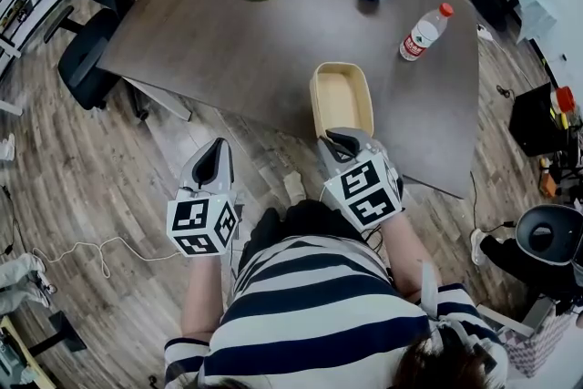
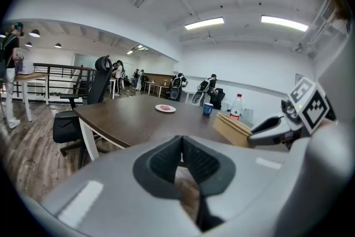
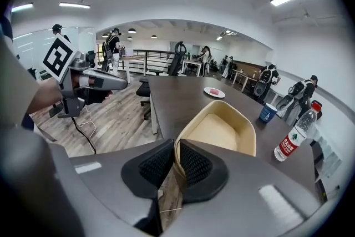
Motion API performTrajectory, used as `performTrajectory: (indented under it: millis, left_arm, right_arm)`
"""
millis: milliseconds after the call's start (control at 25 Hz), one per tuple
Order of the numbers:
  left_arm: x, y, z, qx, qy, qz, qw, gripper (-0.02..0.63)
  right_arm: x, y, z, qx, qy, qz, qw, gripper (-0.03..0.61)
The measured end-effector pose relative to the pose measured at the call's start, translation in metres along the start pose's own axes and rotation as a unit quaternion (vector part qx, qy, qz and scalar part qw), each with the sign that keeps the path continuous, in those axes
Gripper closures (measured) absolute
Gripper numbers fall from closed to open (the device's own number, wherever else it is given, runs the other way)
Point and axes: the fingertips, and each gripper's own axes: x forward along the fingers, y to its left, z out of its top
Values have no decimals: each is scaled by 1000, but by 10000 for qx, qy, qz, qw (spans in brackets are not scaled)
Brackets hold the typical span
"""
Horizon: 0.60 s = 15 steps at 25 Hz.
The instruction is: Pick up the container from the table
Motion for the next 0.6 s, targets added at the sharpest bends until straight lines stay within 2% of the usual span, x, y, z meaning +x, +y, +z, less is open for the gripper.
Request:
performTrajectory:
  millis: [600]
  left_arm:
    - [-13, -3, 0, 25, -52, 94, 9999, 614]
  right_arm:
    - [-13, 6, -8, 66, -73, 54, 9999, 545]
